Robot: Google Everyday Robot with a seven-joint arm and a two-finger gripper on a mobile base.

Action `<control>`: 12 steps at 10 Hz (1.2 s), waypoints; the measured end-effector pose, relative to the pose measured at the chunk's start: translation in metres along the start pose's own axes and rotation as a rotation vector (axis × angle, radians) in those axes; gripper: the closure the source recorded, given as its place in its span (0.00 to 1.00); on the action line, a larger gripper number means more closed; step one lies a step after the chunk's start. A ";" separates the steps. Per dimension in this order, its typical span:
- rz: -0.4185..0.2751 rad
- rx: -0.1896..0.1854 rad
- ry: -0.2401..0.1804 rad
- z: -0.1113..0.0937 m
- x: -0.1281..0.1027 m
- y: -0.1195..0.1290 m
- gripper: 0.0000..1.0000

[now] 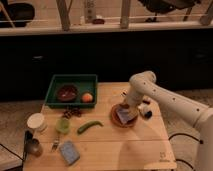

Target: Place towel in table surface

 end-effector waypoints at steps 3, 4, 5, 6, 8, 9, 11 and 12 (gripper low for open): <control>0.014 -0.004 -0.026 0.009 0.003 0.005 0.40; 0.016 -0.006 -0.031 0.012 0.004 0.005 0.44; 0.018 -0.011 -0.043 0.018 0.004 0.005 0.51; 0.017 -0.017 -0.057 0.024 0.005 0.004 0.55; 0.016 -0.031 -0.069 0.029 0.007 0.004 0.70; 0.012 -0.038 -0.074 0.031 0.007 0.003 0.81; -0.003 -0.047 -0.078 0.033 0.004 0.000 0.98; -0.008 -0.048 -0.077 0.033 0.003 -0.001 1.00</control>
